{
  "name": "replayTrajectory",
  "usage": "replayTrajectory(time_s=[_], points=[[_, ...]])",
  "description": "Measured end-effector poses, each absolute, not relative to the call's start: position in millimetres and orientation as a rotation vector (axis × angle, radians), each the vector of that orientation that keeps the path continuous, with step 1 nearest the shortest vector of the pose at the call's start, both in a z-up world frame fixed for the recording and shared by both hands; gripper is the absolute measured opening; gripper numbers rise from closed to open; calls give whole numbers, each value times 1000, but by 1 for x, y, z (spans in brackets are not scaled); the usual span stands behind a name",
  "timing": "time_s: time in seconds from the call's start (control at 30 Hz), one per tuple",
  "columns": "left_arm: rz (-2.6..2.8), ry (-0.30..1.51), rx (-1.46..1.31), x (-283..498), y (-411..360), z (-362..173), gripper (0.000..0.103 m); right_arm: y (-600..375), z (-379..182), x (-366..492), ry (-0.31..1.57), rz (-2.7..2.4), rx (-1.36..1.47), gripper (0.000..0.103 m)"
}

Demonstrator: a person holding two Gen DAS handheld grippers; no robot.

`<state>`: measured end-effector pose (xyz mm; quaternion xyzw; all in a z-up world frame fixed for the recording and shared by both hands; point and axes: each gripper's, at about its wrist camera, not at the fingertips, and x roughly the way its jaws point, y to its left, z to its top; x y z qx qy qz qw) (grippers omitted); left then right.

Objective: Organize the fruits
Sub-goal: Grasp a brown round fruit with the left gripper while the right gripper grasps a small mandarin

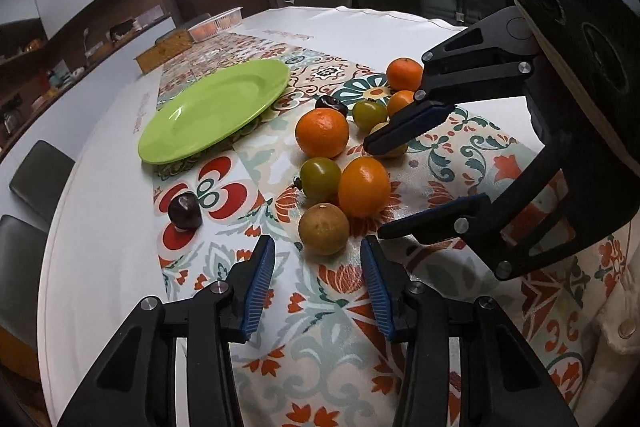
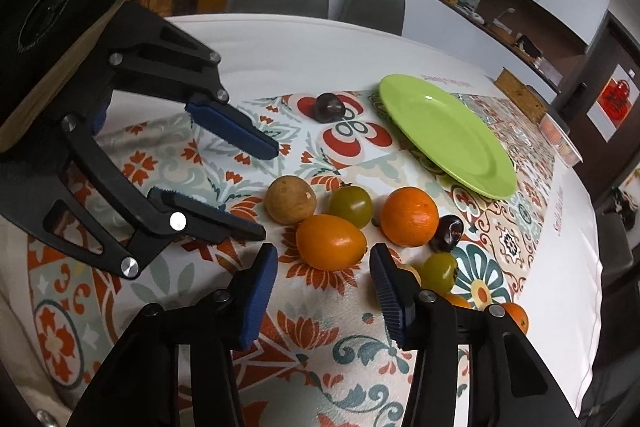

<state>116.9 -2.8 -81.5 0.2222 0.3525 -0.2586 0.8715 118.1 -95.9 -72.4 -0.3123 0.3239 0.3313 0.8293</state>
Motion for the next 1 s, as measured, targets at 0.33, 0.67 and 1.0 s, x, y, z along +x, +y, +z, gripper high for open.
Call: replayTrajectory(time_s=[0.33, 0.67, 1.0], points=[[-567, 763, 448, 132, -7, -81, 39, -98, -74, 131, 703, 723, -637, 48], [-498, 813, 351, 134, -1, -79, 28, -99, -74, 139, 724, 734, -590, 40], [-329, 769, 222, 114, 8, -57, 28, -104, -55, 132, 709, 690, -470, 40]])
